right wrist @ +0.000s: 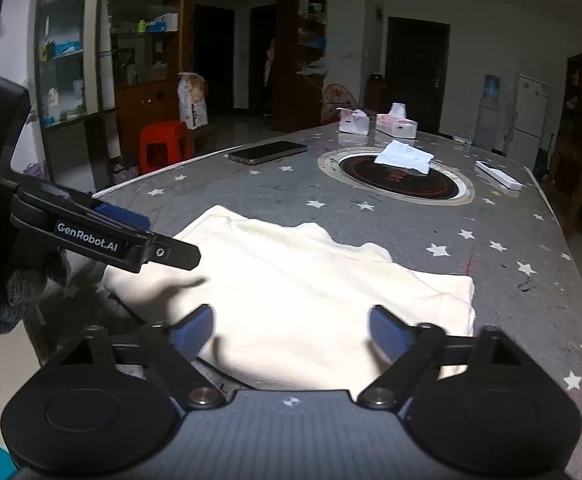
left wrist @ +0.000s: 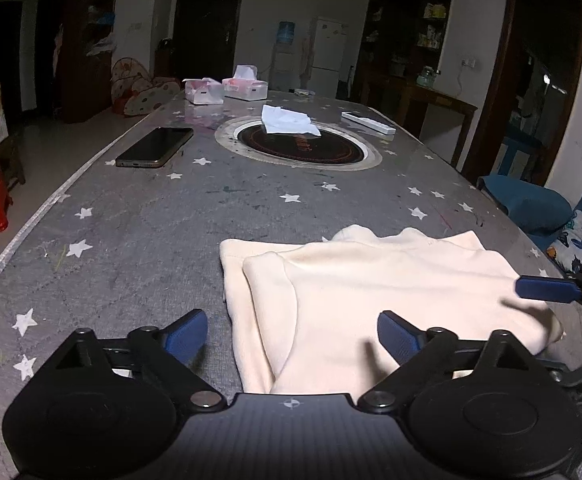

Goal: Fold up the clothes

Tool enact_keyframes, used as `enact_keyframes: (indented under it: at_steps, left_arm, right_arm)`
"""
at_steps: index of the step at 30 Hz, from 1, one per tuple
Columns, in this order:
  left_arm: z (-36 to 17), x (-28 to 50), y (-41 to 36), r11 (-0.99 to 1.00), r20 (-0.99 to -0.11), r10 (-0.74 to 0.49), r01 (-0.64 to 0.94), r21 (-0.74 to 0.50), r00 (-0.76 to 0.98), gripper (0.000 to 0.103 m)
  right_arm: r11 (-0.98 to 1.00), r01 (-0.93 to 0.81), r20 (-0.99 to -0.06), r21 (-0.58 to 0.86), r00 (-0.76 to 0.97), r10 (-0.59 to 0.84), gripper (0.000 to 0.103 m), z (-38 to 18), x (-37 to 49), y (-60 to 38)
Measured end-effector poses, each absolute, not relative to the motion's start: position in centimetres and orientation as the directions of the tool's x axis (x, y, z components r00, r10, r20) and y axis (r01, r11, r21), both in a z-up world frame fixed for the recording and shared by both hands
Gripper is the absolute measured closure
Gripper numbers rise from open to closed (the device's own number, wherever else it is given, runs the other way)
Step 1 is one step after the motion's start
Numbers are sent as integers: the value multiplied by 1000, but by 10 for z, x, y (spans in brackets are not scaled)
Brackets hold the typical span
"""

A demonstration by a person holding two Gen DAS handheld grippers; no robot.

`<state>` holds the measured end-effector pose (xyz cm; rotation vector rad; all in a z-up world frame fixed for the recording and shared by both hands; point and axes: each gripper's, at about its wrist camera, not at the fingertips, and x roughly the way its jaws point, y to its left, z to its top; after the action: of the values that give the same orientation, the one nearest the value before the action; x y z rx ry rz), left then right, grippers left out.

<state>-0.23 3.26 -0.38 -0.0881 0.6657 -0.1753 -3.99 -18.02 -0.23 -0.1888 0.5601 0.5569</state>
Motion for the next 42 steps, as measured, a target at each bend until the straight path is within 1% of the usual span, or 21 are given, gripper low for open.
enact_keyframes:
  at_steps: [5, 9, 13, 17, 21, 30, 35, 40, 42]
  left_arm:
    - [-5, 3, 36, 981, -612, -190, 119, -155, 768, 6]
    - [-8, 7, 40, 980, -620, -189, 110, -164, 761, 2]
    - [-9, 9, 42, 981, -623, -186, 109, -161, 760, 0]
    - [-9, 12, 45, 981, -627, -183, 102, -163, 757, 0]
    - [-9, 14, 47, 981, -632, -181, 98, -164, 754, 0]
    - [-10, 18, 53, 981, -637, -180, 93, -168, 750, 0]
    - [-10, 20, 62, 983, -630, -166, 78, -165, 759, 1]
    - [-8, 20, 79, 983, -621, -150, 47, -179, 769, 2]
    - [-7, 19, 85, 982, -619, -142, 32, -185, 772, 4]
  right_arm:
    - [852, -524, -532, 10, 719, 448, 0, 1, -38, -188]
    - [860, -508, -522, 34, 725, 449, 0, 2, -35, -192]
    - [865, -498, -511, 64, 728, 457, 0, 2, -32, -193]
    - [866, -496, -501, 62, 735, 457, 0, 1, -30, -189]
    - [856, -512, -509, 72, 719, 473, 0, 0, -28, -183]
    - [815, -578, -534, 43, 676, 508, 0, -1, -35, -165]
    - [785, -619, -551, 16, 649, 524, 1, -2, -39, -151]
    - [741, -672, -570, -12, 613, 547, 9, -3, -45, -132]
    - [721, -693, -578, -22, 597, 556, 11, -4, -47, -126]
